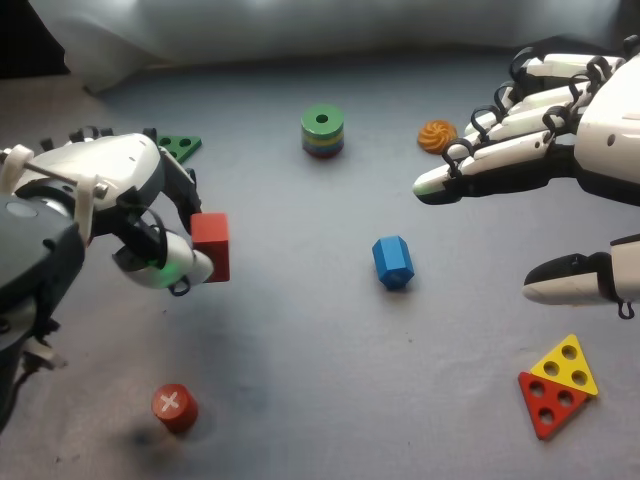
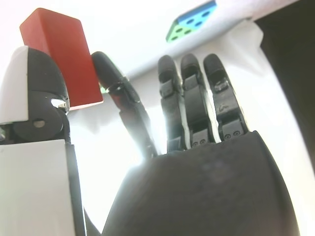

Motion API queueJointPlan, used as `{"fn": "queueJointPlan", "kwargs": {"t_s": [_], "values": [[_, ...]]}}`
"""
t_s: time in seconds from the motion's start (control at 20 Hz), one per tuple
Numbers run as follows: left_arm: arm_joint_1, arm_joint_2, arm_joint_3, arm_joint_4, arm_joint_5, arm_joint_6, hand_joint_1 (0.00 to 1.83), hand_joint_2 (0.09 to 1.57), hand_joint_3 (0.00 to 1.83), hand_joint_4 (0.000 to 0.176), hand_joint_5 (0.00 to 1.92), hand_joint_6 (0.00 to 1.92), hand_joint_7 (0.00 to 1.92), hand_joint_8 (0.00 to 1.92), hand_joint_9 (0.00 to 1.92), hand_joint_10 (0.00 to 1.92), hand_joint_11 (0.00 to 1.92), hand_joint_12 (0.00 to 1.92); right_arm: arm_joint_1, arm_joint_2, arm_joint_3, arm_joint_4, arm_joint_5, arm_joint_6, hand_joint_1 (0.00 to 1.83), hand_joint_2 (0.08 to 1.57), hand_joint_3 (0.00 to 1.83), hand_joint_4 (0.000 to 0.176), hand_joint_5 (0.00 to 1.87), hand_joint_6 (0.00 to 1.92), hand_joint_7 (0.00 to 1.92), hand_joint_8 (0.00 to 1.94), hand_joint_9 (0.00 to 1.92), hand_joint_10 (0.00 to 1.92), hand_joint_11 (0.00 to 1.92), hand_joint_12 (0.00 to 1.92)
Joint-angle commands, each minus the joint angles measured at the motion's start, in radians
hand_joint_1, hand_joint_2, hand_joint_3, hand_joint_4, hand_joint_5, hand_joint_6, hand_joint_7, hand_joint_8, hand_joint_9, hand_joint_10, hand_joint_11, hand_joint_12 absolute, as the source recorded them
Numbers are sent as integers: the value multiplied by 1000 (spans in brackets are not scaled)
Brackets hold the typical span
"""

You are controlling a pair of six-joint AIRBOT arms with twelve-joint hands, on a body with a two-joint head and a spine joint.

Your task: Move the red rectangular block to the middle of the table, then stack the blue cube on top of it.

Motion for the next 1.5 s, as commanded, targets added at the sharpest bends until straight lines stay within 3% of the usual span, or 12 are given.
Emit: {"fn": "queueJointPlan", "kwargs": {"t_s": [0.0, 0.6, 1.05, 1.45], "values": [[-18, 0, -2, 61, -51, 7, 1047, 1060, 2, 176, 1086, 807, 423, 2, 289, 0, 0, 499, 9, 11, -5, 16, 107, 7, 673, 1119, 0, 0, 387, 9, 410, 7, 361, 7, 0, 1038], [-40, -108, -2, 58, -92, -70, 1057, 1051, 0, 176, 1113, 762, 441, 1, 286, 0, 0, 386, 9, 11, -5, 16, 107, 7, 685, 1119, 0, 0, 375, 0, 401, 0, 352, 5, 0, 1037], [-19, -209, 37, 92, -102, -147, 1049, 1060, 1, 176, 1089, 804, 430, 1, 289, 3, 0, 432, 9, 11, -5, 16, 107, 7, 676, 1118, 0, 0, 392, 5, 417, 5, 360, 6, 0, 1037], [30, -234, 46, 108, -113, -196, 1048, 1060, 1, 176, 1088, 806, 428, 2, 287, 3, 0, 407, 9, 11, -5, 16, 107, 7, 677, 1123, 1, 0, 399, 0, 425, 1, 366, 6, 0, 1074]]}}
